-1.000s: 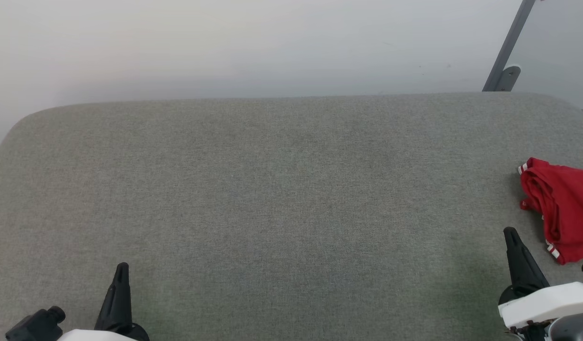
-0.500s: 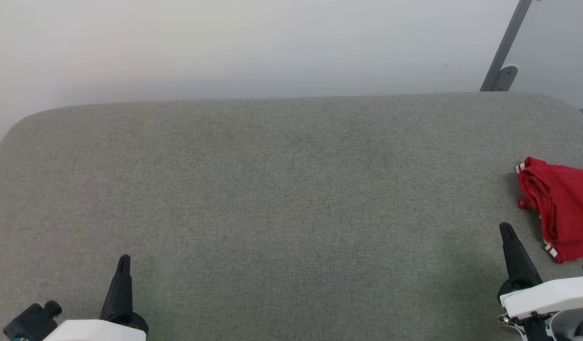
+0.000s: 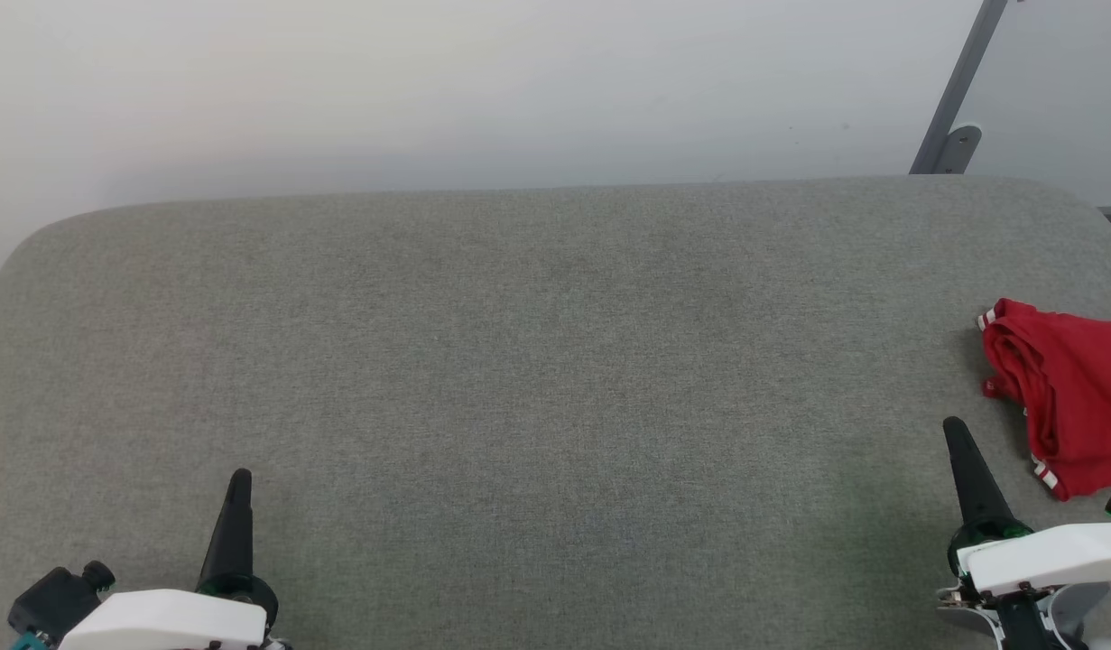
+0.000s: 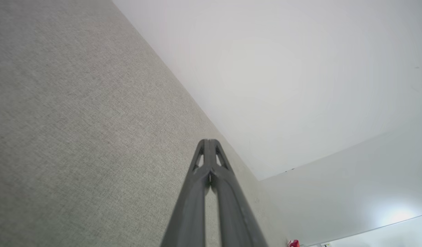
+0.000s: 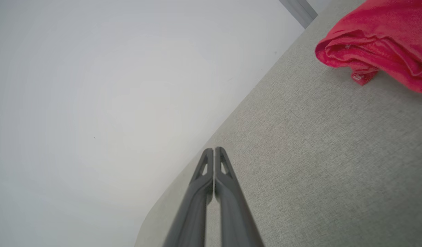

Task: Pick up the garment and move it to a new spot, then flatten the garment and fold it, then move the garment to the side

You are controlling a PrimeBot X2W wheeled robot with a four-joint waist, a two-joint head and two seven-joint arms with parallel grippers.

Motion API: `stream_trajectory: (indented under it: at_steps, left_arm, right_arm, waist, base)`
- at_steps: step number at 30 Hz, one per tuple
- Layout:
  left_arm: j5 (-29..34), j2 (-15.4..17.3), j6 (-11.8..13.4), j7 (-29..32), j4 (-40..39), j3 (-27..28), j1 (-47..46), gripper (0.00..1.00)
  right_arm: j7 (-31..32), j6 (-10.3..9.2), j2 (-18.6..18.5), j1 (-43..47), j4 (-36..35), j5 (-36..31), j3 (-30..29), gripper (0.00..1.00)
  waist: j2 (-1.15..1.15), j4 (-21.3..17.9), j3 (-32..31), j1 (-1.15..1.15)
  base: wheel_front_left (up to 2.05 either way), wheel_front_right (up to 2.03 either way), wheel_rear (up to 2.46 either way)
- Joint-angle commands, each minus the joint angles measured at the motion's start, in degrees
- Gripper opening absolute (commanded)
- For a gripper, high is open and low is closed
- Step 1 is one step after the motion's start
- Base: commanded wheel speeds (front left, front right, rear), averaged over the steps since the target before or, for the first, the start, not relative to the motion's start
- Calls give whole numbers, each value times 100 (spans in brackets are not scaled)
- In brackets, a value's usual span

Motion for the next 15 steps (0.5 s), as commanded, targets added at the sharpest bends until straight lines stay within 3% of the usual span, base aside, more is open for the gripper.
stream_trajectory:
  at_steps: [1,15]
  left_arm:
    - [-201,0,1,40,-28,38,-135,0]
    - [-941,-69,1,265,66,92,-315,0]
  right_arm:
    - [32,-5,-6,-120,-16,169,-26,0]
    - [144,-4,84,-210,84,909,-37,0]
  waist:
    - [0,-3,-1,0]
    - [0,-35,-12,0]
  base:
    - [0,0,0]
    - [0,0,0]
